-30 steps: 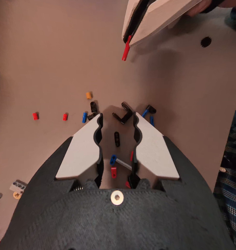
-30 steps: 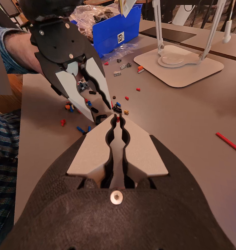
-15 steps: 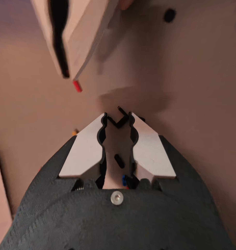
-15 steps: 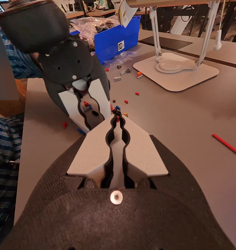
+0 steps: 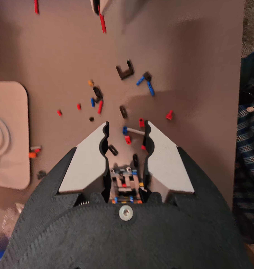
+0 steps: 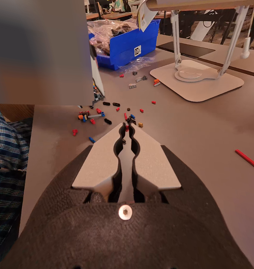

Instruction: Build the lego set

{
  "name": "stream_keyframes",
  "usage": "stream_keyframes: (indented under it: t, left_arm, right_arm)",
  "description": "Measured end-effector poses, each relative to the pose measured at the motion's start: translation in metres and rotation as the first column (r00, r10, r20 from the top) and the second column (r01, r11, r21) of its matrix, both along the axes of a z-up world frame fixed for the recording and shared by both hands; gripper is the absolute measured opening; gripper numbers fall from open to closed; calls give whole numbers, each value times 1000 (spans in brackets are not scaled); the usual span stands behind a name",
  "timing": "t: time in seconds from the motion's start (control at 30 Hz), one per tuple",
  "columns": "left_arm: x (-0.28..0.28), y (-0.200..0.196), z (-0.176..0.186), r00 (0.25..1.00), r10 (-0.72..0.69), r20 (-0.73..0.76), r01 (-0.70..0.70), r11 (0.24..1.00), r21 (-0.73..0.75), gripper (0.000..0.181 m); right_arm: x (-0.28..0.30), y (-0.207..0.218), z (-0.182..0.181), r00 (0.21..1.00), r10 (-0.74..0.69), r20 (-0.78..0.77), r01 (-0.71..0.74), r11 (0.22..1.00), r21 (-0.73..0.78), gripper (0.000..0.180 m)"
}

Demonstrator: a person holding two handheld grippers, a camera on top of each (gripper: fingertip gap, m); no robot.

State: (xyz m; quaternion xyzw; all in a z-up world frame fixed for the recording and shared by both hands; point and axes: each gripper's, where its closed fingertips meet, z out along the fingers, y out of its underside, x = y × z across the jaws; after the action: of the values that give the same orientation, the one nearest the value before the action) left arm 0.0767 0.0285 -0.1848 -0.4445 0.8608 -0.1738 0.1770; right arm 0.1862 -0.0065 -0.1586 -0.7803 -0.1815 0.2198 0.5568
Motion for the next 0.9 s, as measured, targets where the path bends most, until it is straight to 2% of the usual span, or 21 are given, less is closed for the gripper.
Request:
stream_keyframes:
  t: [0.17, 0.3, 0.73, 0.9]
  left_arm:
    - [-41, 0, -21, 995, 102, -13, -102, 995, 21, 46]
    - [-53, -2, -33, 994, 106, -31, -105, 994, 10, 44]
    - [-40, -13, -46, 996, 88, -28, -89, 996, -25, 26]
    - [-45, -16, -45, 994, 104, -19, -105, 993, -45, 31]
  right_arm:
    - [-14, 0, -2, 999, 44, 16, -44, 999, -14, 0]
    - [-32, -3, -7, 992, 115, 45, -114, 993, -34, 0]
    - [-49, -6, -18, 976, 203, 83, -196, 977, -89, 0]
    - [-51, -7, -21, 971, 216, 99, -207, 973, -98, 0]
